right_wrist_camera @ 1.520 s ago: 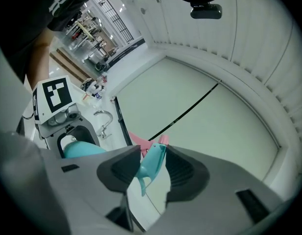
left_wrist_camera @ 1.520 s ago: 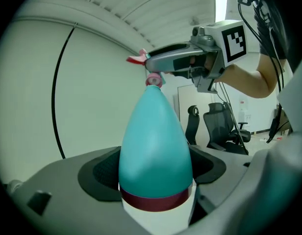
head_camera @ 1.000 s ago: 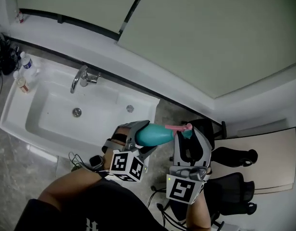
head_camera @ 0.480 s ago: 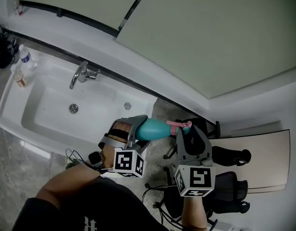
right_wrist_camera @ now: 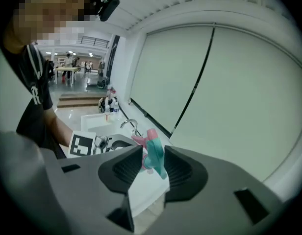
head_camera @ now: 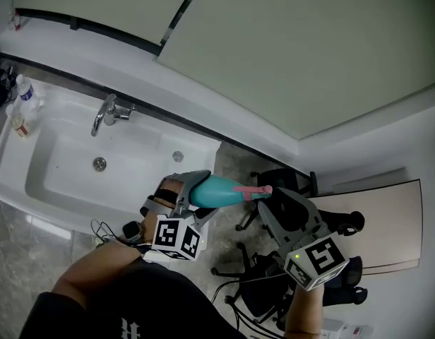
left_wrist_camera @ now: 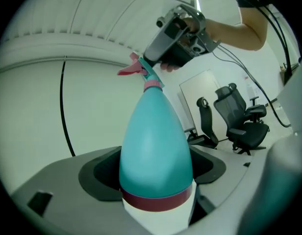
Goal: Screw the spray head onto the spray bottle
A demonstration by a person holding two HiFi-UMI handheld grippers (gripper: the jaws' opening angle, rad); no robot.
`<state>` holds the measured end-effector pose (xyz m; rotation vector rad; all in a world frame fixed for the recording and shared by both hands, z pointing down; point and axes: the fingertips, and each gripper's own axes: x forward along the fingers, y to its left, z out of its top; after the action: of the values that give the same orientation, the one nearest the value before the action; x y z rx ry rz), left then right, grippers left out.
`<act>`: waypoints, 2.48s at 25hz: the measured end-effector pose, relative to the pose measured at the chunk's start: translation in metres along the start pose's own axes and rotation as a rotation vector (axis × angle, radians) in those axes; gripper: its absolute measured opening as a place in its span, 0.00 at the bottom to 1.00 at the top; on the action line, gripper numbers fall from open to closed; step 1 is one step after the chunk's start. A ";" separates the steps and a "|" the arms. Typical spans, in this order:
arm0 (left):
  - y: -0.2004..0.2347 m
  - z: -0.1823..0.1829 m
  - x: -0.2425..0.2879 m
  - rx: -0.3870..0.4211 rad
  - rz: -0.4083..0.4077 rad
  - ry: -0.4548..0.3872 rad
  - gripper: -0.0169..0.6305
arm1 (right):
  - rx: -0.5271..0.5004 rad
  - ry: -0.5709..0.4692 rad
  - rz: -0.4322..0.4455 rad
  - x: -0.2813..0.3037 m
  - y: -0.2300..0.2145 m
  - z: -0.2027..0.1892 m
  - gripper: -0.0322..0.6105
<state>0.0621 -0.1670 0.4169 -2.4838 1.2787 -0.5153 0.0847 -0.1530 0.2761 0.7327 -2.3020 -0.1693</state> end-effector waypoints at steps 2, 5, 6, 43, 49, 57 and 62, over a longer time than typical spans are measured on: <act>-0.001 0.007 0.000 -0.017 -0.015 -0.038 0.64 | -0.067 0.014 0.012 -0.004 0.002 0.001 0.26; -0.005 0.016 0.000 -0.029 -0.039 -0.076 0.64 | -0.150 0.005 0.030 -0.018 0.003 0.013 0.26; -0.006 0.019 -0.001 -0.036 -0.047 -0.088 0.64 | -0.171 -0.010 0.052 -0.022 0.004 0.019 0.26; -0.003 0.040 -0.012 -0.152 -0.201 -0.165 0.64 | -0.678 0.220 0.305 -0.057 0.005 0.033 0.26; -0.010 0.053 -0.015 -0.119 -0.240 -0.189 0.64 | -0.812 0.319 0.446 -0.030 0.009 0.012 0.26; -0.005 0.057 -0.022 -0.127 -0.261 -0.201 0.64 | -0.840 0.321 0.537 -0.013 0.029 0.006 0.26; 0.010 0.049 -0.017 -0.065 -0.134 -0.113 0.64 | -0.478 0.461 0.427 0.004 0.017 0.002 0.26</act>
<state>0.0676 -0.1537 0.3663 -2.6250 1.1089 -0.3640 0.0734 -0.1406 0.2824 0.0205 -1.8184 -0.3026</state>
